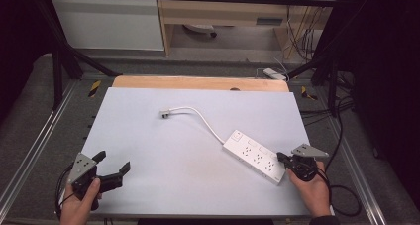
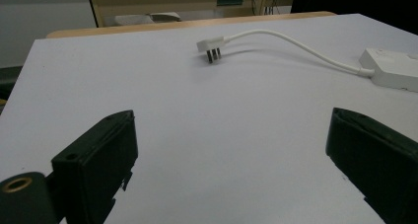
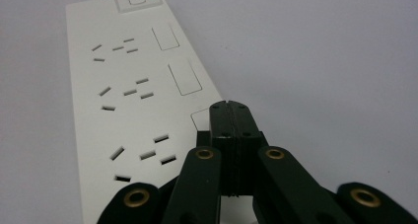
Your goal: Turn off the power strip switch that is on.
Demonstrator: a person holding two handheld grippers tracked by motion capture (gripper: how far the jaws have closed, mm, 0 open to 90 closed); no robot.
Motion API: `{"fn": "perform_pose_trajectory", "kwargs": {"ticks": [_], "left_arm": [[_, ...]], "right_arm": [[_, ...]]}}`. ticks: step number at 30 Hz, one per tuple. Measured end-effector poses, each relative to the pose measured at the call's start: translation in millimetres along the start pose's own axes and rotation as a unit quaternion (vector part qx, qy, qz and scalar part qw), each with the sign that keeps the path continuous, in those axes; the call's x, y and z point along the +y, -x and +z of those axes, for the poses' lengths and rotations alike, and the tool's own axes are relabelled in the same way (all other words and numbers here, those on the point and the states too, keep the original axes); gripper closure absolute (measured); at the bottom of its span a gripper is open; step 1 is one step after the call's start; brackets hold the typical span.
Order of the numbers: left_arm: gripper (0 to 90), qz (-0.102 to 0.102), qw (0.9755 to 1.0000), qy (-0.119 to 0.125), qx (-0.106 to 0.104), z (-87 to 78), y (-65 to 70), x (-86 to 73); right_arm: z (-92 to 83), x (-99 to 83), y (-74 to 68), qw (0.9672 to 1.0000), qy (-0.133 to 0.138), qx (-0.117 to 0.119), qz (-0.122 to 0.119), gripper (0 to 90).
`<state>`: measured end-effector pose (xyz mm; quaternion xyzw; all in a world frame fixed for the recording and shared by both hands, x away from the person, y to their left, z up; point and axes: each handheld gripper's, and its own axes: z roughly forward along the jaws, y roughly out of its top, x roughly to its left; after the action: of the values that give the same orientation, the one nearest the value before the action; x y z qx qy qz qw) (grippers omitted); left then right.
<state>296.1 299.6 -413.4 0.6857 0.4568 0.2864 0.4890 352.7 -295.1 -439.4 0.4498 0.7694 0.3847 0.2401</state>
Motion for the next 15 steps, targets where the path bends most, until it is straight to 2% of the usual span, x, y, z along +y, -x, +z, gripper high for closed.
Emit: {"fn": "perform_pose_trajectory", "kwargs": {"ticks": [15], "left_arm": [[5.3, 0.000, 1.0000, 0.000, 0.000, 0.0, 0.1, 0.0]], "right_arm": [[0.1, -1.0, 0.7, 1.0000, -0.001, 0.001, 0.003, 90.0]]}}
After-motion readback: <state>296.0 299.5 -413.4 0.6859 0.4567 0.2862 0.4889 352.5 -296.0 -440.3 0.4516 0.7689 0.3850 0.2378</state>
